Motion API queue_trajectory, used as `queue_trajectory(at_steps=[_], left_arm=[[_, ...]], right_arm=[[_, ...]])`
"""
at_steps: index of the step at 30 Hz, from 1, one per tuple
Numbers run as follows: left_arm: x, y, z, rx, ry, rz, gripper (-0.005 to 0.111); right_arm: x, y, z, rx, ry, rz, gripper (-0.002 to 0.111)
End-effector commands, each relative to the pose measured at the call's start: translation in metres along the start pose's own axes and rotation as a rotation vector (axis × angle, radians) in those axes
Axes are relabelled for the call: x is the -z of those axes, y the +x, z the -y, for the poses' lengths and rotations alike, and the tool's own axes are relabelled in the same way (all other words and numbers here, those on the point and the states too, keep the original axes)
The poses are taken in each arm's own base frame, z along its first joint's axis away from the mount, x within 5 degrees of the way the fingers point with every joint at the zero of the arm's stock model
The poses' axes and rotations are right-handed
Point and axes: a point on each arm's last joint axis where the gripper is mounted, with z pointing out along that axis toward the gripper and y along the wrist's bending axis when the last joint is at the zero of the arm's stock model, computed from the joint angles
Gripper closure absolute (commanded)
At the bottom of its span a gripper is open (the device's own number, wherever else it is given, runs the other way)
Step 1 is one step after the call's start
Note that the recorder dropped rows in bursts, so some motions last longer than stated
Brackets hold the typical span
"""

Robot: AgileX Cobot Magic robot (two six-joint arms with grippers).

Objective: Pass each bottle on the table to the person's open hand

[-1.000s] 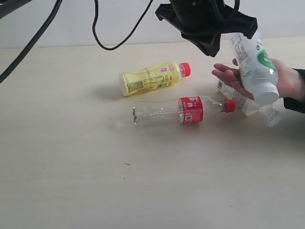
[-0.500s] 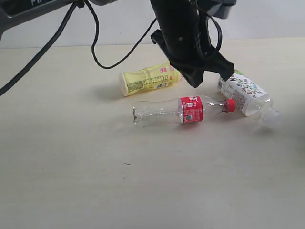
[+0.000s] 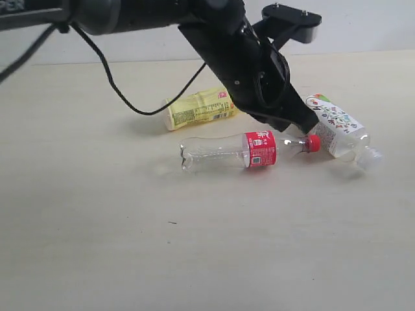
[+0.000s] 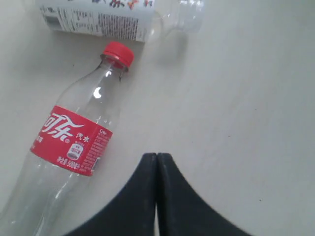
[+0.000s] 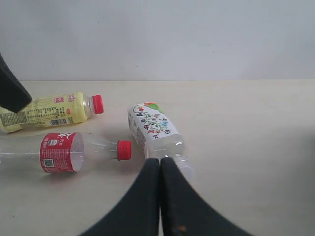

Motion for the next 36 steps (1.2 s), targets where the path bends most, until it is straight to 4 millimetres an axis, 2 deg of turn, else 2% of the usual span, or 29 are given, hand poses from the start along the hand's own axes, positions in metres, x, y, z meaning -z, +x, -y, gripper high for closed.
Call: queue_trajectory(at_steps=[1, 8, 17, 36], left_arm=[[0.038, -0.002, 0.011, -0.045, -0.008, 0.083, 0.107], [0.056, 0.004, 0.016, -0.027, -0.032, 0.191, 0.107], [0.054, 0.004, 0.021, -0.039, 0.028, 0.242, 0.107], [0.051, 0.006, 0.021, -0.039, 0.029, 0.233, 0.107]], right_arm=[[0.000, 0.000, 0.000, 0.001, 0.000, 0.011, 0.108], [0.000, 0.000, 0.000, 0.001, 0.000, 0.011, 0.108], [0.000, 0.000, 0.000, 0.003, 0.000, 0.011, 0.108], [0.000, 0.000, 0.000, 0.003, 0.000, 0.011, 0.108]])
